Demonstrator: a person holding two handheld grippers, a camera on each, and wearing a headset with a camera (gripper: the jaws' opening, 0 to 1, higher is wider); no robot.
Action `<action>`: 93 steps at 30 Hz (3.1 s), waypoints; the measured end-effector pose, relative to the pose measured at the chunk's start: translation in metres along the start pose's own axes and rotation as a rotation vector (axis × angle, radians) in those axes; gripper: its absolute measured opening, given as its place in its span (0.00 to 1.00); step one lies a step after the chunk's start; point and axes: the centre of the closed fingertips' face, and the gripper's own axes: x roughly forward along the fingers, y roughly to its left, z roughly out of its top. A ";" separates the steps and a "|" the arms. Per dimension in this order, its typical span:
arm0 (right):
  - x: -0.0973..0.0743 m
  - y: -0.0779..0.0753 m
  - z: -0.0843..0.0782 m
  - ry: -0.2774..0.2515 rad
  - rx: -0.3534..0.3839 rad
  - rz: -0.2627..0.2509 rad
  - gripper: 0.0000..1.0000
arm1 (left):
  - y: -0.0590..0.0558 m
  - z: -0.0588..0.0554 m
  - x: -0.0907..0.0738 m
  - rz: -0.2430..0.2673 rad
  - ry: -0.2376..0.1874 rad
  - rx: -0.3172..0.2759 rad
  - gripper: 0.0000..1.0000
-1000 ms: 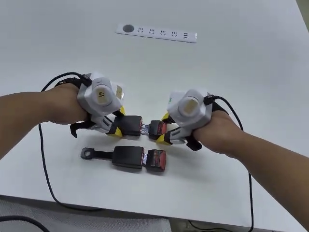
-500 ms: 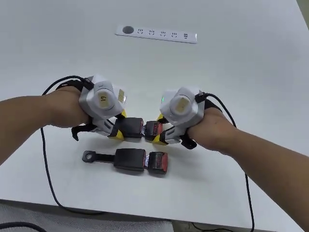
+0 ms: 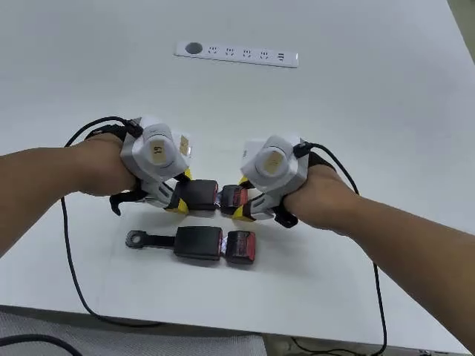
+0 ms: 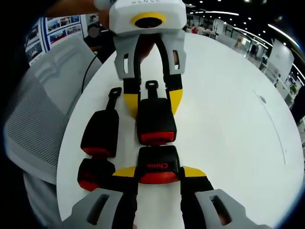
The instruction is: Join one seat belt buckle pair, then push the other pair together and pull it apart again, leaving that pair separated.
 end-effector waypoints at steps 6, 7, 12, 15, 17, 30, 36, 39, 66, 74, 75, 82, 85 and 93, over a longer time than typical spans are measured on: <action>-0.004 -0.003 -0.007 0.011 0.007 0.004 0.31 | 0.001 -0.002 0.000 -0.007 -0.004 0.007 0.32; -0.005 -0.003 -0.009 0.012 0.007 0.004 0.31 | 0.002 -0.003 -0.001 -0.007 -0.006 0.004 0.32; -0.010 0.000 -0.016 0.002 0.012 0.005 0.31 | 0.000 0.000 -0.001 -0.008 -0.004 0.001 0.32; -0.016 0.000 -0.023 0.003 0.017 0.001 0.31 | -0.003 0.003 -0.002 -0.004 0.005 -0.005 0.32; -0.021 -0.001 -0.029 0.005 0.023 -0.002 0.32 | -0.004 0.004 -0.003 -0.002 0.009 -0.012 0.32; -0.052 -0.005 -0.076 0.063 0.034 -0.026 0.32 | -0.005 0.005 -0.005 -0.001 0.021 -0.013 0.32; -0.064 -0.005 -0.096 0.099 0.027 -0.023 0.32 | -0.005 0.003 -0.005 0.002 0.014 -0.022 0.32; -0.064 -0.006 -0.096 0.103 0.038 -0.028 0.32 | 0.000 -0.001 -0.003 0.002 0.015 -0.026 0.33; -0.092 0.004 -0.057 0.004 0.116 -0.204 0.62 | -0.004 -0.002 -0.048 0.181 -0.052 -0.109 0.55; -0.104 0.035 -0.050 -0.075 0.180 -0.247 0.75 | -0.047 -0.009 -0.077 0.225 -0.111 -0.185 0.68; -0.104 0.035 -0.050 -0.076 0.179 -0.254 0.77 | -0.053 -0.012 -0.079 0.238 -0.111 -0.199 0.69; -0.111 0.052 -0.056 -0.136 0.247 -0.295 0.84 | -0.076 -0.037 -0.086 0.281 -0.130 -0.320 0.81; -0.118 0.058 -0.059 -0.205 0.343 -0.309 0.85 | -0.084 -0.044 -0.092 0.298 -0.164 -0.405 0.80; -0.131 0.071 -0.080 -0.209 0.404 -0.348 0.99 | -0.094 -0.065 -0.111 0.369 -0.197 -0.560 0.97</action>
